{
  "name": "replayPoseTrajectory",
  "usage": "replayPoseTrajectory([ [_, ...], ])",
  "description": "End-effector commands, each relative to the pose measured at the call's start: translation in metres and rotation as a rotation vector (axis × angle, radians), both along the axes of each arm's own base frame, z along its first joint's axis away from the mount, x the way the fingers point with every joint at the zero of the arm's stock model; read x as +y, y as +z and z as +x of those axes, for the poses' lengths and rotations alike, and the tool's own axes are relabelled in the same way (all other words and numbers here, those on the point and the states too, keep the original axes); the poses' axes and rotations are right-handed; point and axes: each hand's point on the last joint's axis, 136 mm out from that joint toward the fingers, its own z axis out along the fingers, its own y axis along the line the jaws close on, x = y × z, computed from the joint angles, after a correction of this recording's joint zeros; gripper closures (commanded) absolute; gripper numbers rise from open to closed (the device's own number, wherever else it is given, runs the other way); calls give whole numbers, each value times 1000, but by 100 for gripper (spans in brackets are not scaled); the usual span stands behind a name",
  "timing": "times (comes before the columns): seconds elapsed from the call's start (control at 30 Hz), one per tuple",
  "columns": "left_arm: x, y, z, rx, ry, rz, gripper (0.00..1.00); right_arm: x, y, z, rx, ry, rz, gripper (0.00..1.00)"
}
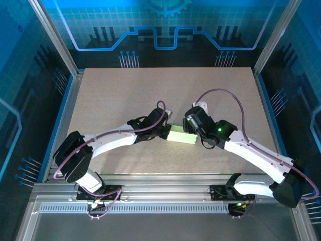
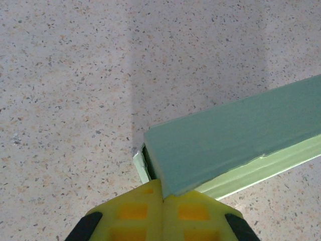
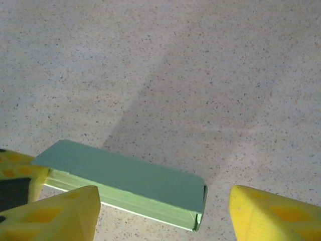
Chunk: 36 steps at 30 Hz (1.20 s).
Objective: Fold the paper box
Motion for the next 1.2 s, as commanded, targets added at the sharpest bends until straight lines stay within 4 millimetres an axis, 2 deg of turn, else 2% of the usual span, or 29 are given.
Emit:
replayPoseTrajectory([
  [0.0,15,-40,-20,88,-24,129,100,8,-14,12,59,-9,7,32],
  [0.2,13,-40,-23,73,-38,143,100,13,-61,4,178,-14,-14,33],
  [0.3,12,-39,-25,65,-47,148,94,12,-76,-1,194,-23,5,35],
  [0.4,15,-35,-26,55,-44,154,86,7,-83,-5,209,-36,-6,35],
  [0.53,15,-31,-28,40,-54,147,80,4,-87,-6,212,-41,-14,36],
  [0.8,19,-18,-38,-17,-130,131,47,3,-93,-6,231,-55,-27,37],
  [0.9,19,-17,-41,-17,-164,146,38,2,-100,-7,245,-58,-39,37],
  [1.1,10,-20,-50,36,-236,129,32,-1,-110,-9,256,-72,-53,38],
  [1.17,3,-21,-56,66,-278,105,27,-8,-123,-16,279,-80,-75,38],
])
